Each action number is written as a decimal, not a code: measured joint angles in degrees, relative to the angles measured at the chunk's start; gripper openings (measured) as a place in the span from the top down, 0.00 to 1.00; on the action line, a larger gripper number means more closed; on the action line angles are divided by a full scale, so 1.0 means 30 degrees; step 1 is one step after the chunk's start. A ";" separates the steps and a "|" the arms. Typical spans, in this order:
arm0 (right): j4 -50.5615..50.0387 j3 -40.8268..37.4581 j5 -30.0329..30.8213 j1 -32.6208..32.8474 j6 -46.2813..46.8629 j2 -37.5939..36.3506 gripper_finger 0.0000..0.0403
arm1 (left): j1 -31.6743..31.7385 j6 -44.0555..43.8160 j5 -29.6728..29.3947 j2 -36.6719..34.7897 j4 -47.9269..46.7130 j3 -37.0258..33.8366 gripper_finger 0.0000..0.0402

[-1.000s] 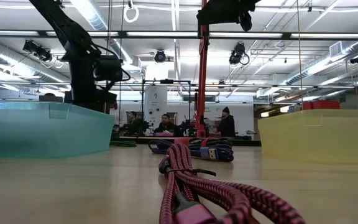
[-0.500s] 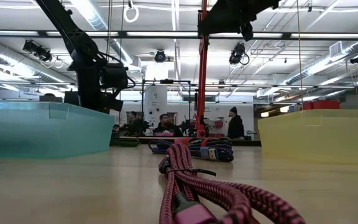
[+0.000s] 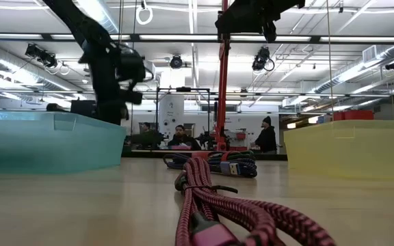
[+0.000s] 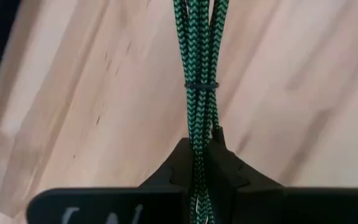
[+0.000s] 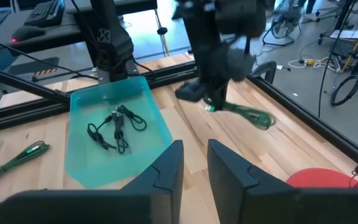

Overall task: Pick & Place USB Port
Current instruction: Put the green cable into the yellow bin

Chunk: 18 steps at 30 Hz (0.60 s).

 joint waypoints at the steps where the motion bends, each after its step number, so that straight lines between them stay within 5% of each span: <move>1: 0.0011 0.0000 -0.0003 -0.0011 0.0022 0.0000 0.81 | -0.0070 -0.0141 0.0333 -0.0458 -0.0036 0.0237 0.94; 12: 0.0586 0.0000 -0.0001 -0.0016 -0.0414 -0.0007 0.81 | -0.1068 -0.2438 0.7031 -0.7953 0.2254 0.0482 0.94; 18: 0.4454 0.0005 -0.1191 -0.0093 -0.2187 0.0609 0.81 | -0.3453 -0.3928 0.7960 -1.0966 0.4813 -0.0871 0.97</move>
